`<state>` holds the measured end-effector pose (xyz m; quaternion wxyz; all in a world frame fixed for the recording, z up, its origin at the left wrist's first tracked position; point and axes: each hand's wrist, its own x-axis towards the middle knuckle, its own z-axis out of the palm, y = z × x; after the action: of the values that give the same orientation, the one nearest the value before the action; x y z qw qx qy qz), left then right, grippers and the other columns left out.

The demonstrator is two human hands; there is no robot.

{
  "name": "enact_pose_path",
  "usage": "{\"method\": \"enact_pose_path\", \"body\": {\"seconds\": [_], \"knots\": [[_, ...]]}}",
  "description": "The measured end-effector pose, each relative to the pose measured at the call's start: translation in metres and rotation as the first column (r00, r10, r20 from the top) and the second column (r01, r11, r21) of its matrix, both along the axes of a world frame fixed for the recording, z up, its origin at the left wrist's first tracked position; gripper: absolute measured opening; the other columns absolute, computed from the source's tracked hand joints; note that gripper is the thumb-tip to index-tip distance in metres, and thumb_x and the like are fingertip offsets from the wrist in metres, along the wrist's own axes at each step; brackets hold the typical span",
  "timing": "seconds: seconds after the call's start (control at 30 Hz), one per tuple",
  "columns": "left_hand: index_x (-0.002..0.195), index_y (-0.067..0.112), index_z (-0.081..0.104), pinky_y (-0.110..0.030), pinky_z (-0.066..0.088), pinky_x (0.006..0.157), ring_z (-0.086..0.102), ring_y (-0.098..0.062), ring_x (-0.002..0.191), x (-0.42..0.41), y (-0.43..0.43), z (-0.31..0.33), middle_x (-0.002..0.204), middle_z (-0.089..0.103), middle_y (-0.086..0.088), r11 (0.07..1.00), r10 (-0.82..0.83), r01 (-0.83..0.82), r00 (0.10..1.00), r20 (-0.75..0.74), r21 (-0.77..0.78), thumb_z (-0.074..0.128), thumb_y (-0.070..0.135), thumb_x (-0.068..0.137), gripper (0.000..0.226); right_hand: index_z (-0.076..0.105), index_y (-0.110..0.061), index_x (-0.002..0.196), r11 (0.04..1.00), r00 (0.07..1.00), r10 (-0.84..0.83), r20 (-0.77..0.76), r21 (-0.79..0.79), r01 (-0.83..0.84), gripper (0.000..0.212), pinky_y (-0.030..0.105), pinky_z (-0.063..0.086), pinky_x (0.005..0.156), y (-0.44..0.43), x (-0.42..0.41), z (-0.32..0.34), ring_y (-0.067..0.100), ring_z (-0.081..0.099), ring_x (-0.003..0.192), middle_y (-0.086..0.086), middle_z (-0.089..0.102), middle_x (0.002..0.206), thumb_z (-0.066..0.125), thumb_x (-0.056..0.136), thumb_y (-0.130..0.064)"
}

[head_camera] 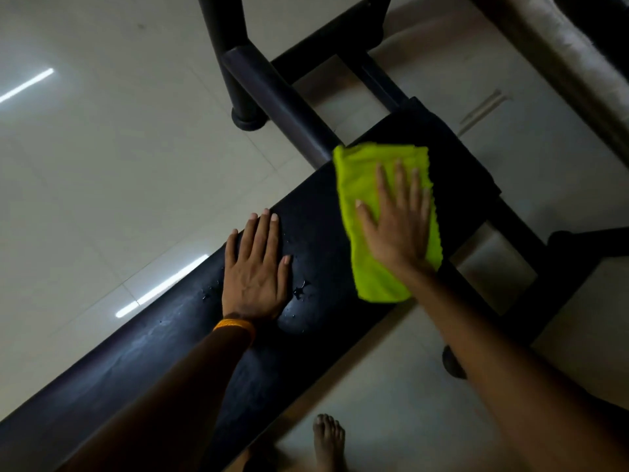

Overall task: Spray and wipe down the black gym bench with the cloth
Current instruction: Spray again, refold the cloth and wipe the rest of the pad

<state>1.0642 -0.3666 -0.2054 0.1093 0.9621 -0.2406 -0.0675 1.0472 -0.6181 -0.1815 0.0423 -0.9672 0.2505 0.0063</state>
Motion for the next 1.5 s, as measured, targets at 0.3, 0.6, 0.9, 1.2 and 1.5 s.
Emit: {"method": "enact_pose_path", "body": {"seconds": [0.3, 0.6, 0.9, 1.2, 1.5], "knots": [[0.165, 0.009, 0.021, -0.052, 0.015, 0.129, 0.015, -0.025, 0.161, 0.001, 0.001, 0.001, 0.173, 0.017, -0.008, 1.0, 0.005, -0.004, 1.0, 0.005, -0.011, 0.026, 0.042, 0.104, 0.069, 0.008, -0.03, 0.163, 0.996, 0.99, 0.031, -0.139, 0.091, -0.019, 0.085, 0.053, 0.01, 0.127, 0.078, -0.08, 0.02, 0.031, 0.0, 0.159, 0.007, 0.001, 0.172, 0.032, 0.094, -0.073], [0.165, 0.01, 0.02, -0.051, 0.014, 0.13, 0.015, -0.024, 0.161, 0.0, 0.0, 0.003, 0.173, 0.019, -0.009, 1.0, 0.003, -0.003, 1.0, 0.004, -0.003, 0.023, 0.042, 0.105, 0.068, 0.006, -0.023, 0.164, 0.999, 0.997, 0.04, -0.065, 0.011, -0.04, 0.081, 0.059, 0.009, 0.125, 0.063, -0.036, 0.011, 0.031, -0.003, 0.158, 0.01, -0.001, 0.172, 0.029, 0.099, -0.067], [0.164, 0.008, 0.023, -0.051, 0.015, 0.129, 0.018, -0.027, 0.16, 0.0, 0.001, 0.001, 0.172, 0.02, -0.011, 1.0, -0.014, 0.014, 1.0, 0.015, 0.002, 0.022, 0.042, 0.104, 0.069, 0.017, -0.034, 0.162, 0.899, 0.895, 0.439, -0.083, 0.042, -0.437, 0.072, 0.052, 0.014, 0.126, 0.0, -0.005, 0.004, 0.026, 0.006, 0.159, 0.001, 0.011, 0.172, 0.028, 0.099, -0.066], [0.163, 0.007, 0.024, -0.051, 0.015, 0.129, 0.019, -0.027, 0.16, 0.0, 0.0, 0.0, 0.172, 0.021, -0.011, 1.0, -0.014, 0.014, 1.0, 0.017, 0.01, 0.022, 0.041, 0.104, 0.069, 0.016, -0.029, 0.162, 0.99, 0.989, 0.142, -0.033, 0.029, -0.141, 0.074, 0.054, 0.006, 0.126, 0.062, 0.007, 0.005, 0.033, 0.004, 0.158, 0.009, 0.008, 0.171, 0.028, 0.099, -0.065], [0.164, 0.007, 0.022, -0.05, 0.014, 0.129, 0.019, -0.028, 0.16, 0.0, 0.001, -0.001, 0.172, 0.02, -0.012, 1.0, -0.016, 0.015, 0.999, 0.028, 0.013, 0.023, 0.041, 0.104, 0.068, 0.018, -0.028, 0.162, 0.994, 0.993, -0.111, 0.042, 0.023, 0.11, 0.074, 0.053, 0.009, 0.127, -0.019, 0.058, 0.003, 0.03, 0.008, 0.158, 0.006, 0.013, 0.171, 0.025, 0.099, -0.067]]}}
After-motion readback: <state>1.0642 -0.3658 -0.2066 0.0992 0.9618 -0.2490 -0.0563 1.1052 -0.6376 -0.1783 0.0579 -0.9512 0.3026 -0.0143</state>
